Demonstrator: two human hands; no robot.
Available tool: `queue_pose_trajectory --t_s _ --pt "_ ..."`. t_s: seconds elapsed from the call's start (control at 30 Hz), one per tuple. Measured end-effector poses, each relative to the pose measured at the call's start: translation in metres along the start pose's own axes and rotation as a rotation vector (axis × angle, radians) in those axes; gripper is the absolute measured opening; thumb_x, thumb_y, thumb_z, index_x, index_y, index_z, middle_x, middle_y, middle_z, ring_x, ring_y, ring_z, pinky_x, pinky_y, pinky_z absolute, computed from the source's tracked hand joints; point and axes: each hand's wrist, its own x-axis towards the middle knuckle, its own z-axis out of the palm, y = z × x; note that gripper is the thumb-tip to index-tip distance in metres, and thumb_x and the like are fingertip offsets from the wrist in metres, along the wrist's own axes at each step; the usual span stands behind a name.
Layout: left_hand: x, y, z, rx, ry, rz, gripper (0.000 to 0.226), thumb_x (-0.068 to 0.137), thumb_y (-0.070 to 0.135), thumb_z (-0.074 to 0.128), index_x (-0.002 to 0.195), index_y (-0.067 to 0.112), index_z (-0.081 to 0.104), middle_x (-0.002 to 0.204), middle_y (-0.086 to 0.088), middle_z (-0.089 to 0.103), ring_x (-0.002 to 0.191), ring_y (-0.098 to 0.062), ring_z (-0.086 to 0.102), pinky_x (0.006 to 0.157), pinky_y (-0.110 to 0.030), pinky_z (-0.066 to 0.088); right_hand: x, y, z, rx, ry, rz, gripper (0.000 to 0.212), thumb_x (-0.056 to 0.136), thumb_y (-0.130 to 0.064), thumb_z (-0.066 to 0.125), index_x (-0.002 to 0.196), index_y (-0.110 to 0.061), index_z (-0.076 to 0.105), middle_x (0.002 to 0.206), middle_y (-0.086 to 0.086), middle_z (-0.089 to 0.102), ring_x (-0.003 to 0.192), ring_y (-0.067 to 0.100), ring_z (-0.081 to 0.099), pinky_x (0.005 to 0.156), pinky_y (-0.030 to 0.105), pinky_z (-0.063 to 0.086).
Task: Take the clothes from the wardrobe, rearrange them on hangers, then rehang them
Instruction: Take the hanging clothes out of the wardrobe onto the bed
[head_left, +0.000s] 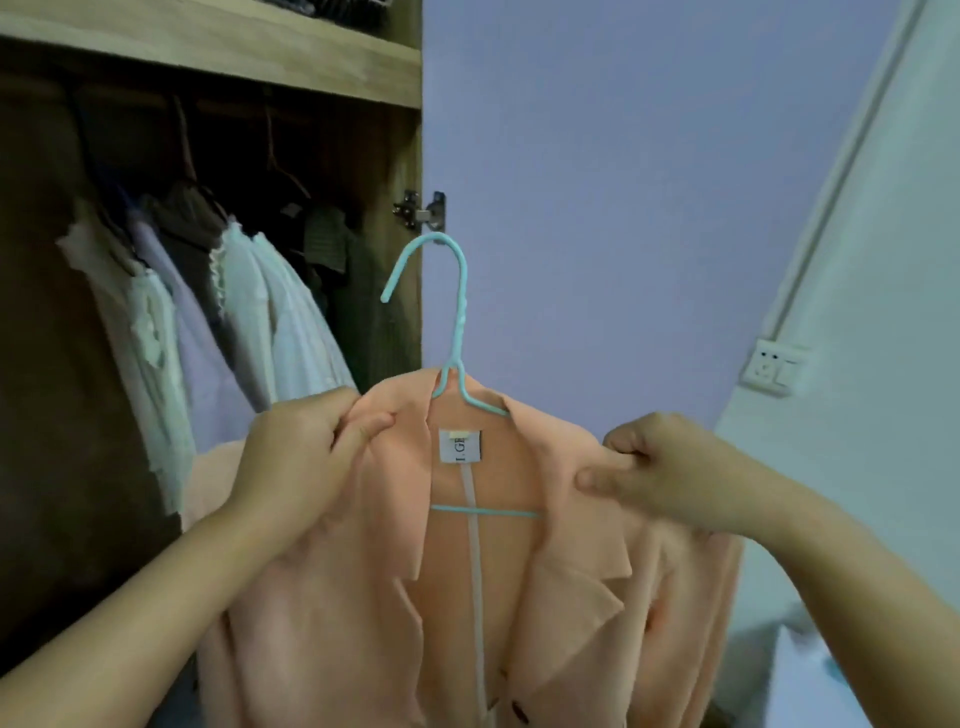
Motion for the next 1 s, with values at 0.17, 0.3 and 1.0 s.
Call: queue_pose_trajectory --t_s 0.17,0.3,1.0 --pt "0.009 0.032 0.033 -0.148 -0.170 0.118 0.042 0.085 0.032 0.062 0.051 0.019 0.041 0.044 0.007 0.040 0.047 -0.012 0.042 0.047 -0.027 0.027 -0.051 0.028 0.001 -0.041 0.228 0.198 0.058 0.073 -0.050 0.063 0.050 -0.014 0.023 0.047 -0.001 0.022 0.047 0.014 0.023 0.045 0.026 0.018" --pt "0.011 0.051 0.056 -0.255 -0.263 0.259 0.041 0.084 0.037 0.066 0.055 0.012 0.049 0.047 0.000 0.044 0.050 -0.021 0.045 0.051 -0.027 0.031 -0.100 0.035 0.003 -0.093 0.327 0.390 0.053 0.075 -0.050 0.063 0.048 -0.015 0.034 0.043 0.001 0.030 0.045 0.014 0.025 0.046 0.028 0.019" --pt "-0.086 0.304 0.121 -0.642 -0.568 0.831 0.042 0.073 0.049 0.050 0.048 0.020 0.033 0.052 -0.015 0.055 0.058 -0.035 0.056 0.054 -0.037 0.039 -0.429 -0.006 -0.019 -0.394 0.740 1.035 0.059 0.077 -0.038 0.069 0.045 -0.017 0.023 0.039 -0.002 0.023 0.043 0.012 0.025 0.049 0.032 0.018"
